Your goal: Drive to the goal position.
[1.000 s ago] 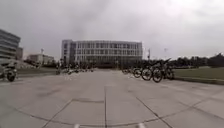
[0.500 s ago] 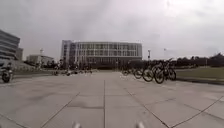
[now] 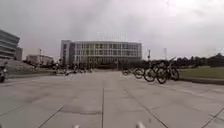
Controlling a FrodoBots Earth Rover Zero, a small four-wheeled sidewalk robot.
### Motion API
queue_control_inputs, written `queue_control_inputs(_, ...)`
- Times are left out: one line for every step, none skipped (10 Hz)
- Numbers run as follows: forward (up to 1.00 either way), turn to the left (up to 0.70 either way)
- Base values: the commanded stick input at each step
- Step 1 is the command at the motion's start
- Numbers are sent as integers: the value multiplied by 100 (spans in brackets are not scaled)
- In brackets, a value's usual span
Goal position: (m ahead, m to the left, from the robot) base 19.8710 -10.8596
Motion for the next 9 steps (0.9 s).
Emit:
queue_control_inputs(50, 0)
queue_control_inputs(50, 0)
queue_control_inputs(50, 0)
queue_control_inputs(50, 0)
queue_control_inputs(50, 0)
queue_control_inputs(50, 0)
queue_control_inputs(50, 0)
queue_control_inputs(50, 0)
queue_control_inputs(50, 0)
